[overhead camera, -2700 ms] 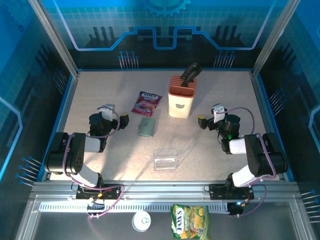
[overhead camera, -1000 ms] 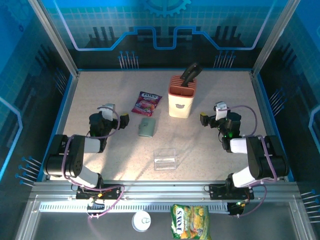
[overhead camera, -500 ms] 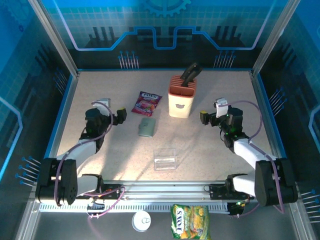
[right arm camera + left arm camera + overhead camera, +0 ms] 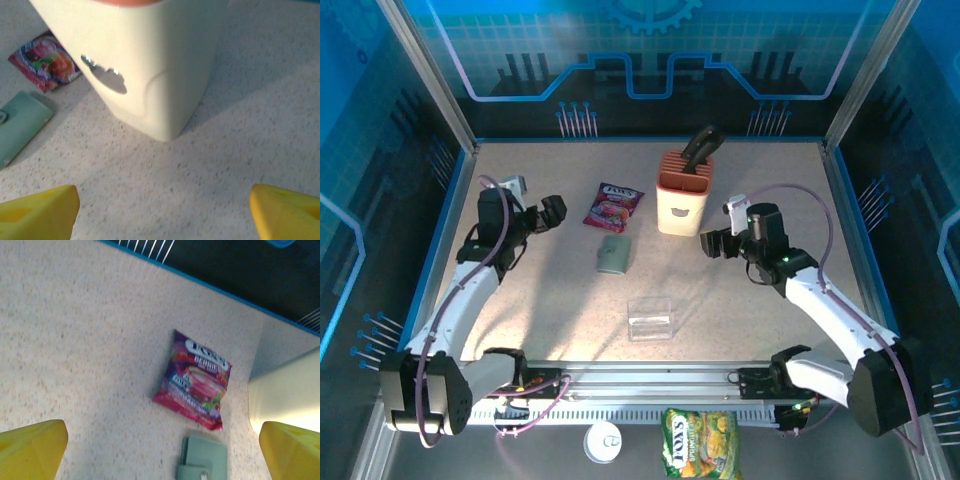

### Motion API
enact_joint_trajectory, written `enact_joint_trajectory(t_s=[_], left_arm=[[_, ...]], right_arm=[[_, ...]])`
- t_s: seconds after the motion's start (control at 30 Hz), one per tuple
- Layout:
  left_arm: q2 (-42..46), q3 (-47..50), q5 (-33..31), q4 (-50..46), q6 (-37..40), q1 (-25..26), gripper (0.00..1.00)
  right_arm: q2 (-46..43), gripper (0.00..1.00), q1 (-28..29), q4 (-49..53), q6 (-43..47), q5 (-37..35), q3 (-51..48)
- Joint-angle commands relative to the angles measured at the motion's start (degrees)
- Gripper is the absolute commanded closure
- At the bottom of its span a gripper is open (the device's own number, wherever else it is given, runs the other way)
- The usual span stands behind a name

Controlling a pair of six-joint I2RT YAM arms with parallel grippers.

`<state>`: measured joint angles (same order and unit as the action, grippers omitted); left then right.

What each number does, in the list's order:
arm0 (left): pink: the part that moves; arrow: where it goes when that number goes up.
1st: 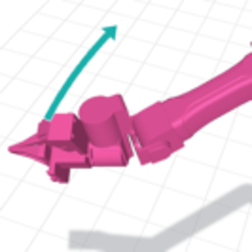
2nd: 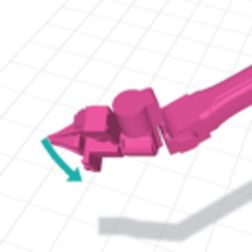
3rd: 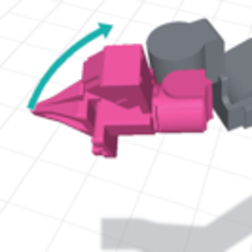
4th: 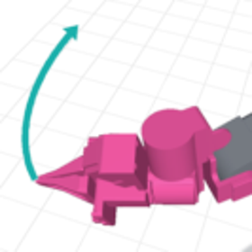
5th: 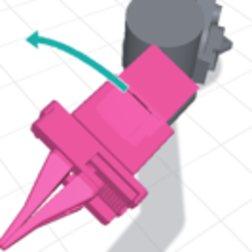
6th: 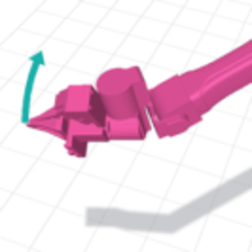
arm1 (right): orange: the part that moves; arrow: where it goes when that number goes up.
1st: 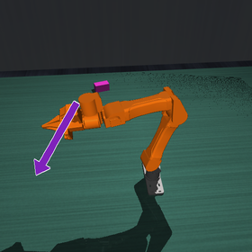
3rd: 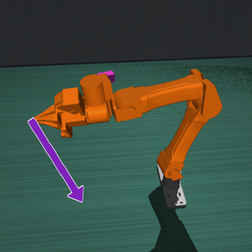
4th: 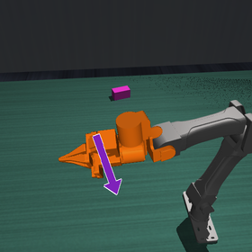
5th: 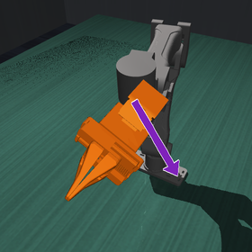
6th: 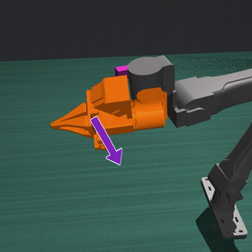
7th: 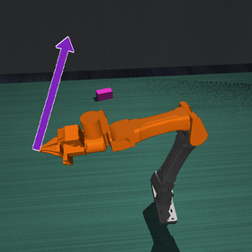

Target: Take the credit cards out of the card holder

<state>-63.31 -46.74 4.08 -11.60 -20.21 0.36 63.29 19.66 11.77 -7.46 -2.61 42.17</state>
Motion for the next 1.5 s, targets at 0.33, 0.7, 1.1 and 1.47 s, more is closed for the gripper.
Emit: enact_joint_trajectory(t_s=[0.33,0.7,1.1,1.47], left_arm=[[-1.15,-9.47,5.38,-24.05,1.05,0.25,0.01],[4.86,-6.7,2.52,-21.23,5.75,0.25,0.01],[2.86,-5.67,-1.51,-23.45,9.31,0.25,0.01],[2.82,-5.27,-1.54,-23.21,8.77,0.25,0.01]], right_arm=[[-0.5,0.38,11.81,24.55,-21.78,-1.64,7.35],[-0.87,0.65,26.01,21.84,-34.74,-3.82,-0.05],[4.47,0.71,40.66,19.44,-45.28,-12.34,-2.77],[10.09,0.73,43.58,14.71,-46.16,-11.19,-2.49]])
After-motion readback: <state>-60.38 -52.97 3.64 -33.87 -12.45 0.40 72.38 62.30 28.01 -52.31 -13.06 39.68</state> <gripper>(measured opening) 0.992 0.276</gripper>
